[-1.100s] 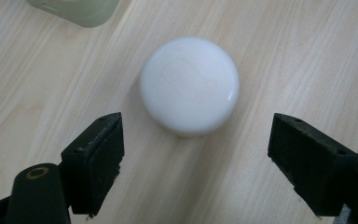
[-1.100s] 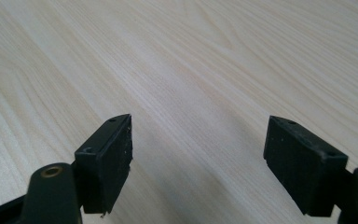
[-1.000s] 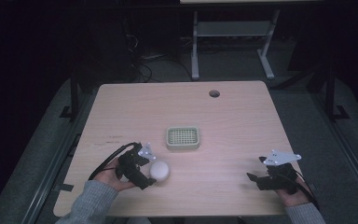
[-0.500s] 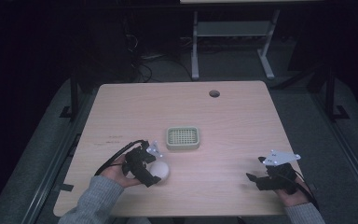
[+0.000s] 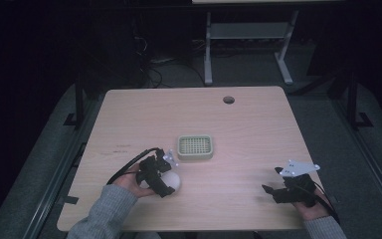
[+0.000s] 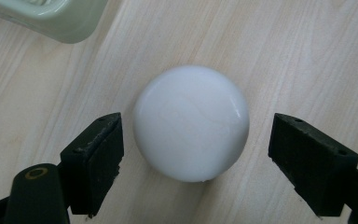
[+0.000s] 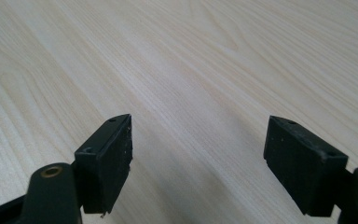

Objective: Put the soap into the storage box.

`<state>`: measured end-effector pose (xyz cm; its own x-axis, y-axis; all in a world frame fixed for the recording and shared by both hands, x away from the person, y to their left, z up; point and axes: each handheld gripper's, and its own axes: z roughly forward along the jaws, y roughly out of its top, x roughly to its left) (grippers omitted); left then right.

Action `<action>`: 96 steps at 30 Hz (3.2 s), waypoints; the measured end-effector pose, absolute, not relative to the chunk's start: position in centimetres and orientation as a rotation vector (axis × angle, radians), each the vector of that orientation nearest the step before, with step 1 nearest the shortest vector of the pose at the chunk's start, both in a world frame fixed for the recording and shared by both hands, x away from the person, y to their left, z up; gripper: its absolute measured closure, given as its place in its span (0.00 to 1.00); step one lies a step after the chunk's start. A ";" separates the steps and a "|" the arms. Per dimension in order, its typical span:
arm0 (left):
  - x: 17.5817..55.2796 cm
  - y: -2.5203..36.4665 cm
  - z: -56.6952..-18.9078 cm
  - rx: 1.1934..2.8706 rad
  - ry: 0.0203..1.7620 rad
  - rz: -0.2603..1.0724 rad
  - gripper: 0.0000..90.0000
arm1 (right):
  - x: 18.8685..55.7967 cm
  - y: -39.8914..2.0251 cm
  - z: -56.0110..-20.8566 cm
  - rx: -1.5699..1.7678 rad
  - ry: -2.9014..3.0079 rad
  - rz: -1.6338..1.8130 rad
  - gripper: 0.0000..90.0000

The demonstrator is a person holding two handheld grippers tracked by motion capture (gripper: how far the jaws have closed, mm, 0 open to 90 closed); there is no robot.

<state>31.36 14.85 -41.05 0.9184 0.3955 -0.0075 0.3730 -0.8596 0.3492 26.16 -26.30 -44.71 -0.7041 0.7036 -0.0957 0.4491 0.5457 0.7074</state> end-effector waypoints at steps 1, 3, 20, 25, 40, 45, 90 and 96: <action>31.4 14.8 -41.1 2.736 0.567 0.099 0.20 | 26.2 -26.3 -44.7 0.946 2.415 0.955 0.26; 31.5 14.7 -41.3 2.744 0.564 0.097 0.20 | 26.2 -26.3 -44.7 0.945 2.415 0.954 0.26; 32.3 13.6 -42.1 2.814 0.562 0.045 0.20 | 26.2 -26.3 -44.7 0.943 2.420 0.953 0.26; 32.5 13.5 -42.2 2.821 0.582 0.027 0.20 | 26.2 -26.2 -44.8 0.940 2.426 0.956 0.26; 32.9 13.0 -43.2 2.873 0.585 -0.009 0.20 | 26.2 -26.3 -44.7 0.938 2.424 0.954 0.26; 33.0 12.9 -43.3 2.879 0.592 -0.015 0.20 | 26.2 -26.2 -44.7 0.936 2.424 0.953 0.26; 32.5 13.4 -43.3 2.912 0.609 0.050 0.26 | 26.2 -26.2 -44.6 0.921 2.412 0.961 0.26; 32.4 13.4 -42.9 2.912 0.611 0.045 0.26 | 26.2 -26.2 -44.6 0.927 2.409 0.968 0.26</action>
<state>32.45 13.42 -42.93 0.9158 0.4016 -0.0042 0.3966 -0.9025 0.1677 26.19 -26.21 -44.56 -0.7089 0.6980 -0.1010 0.4341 0.5447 0.7176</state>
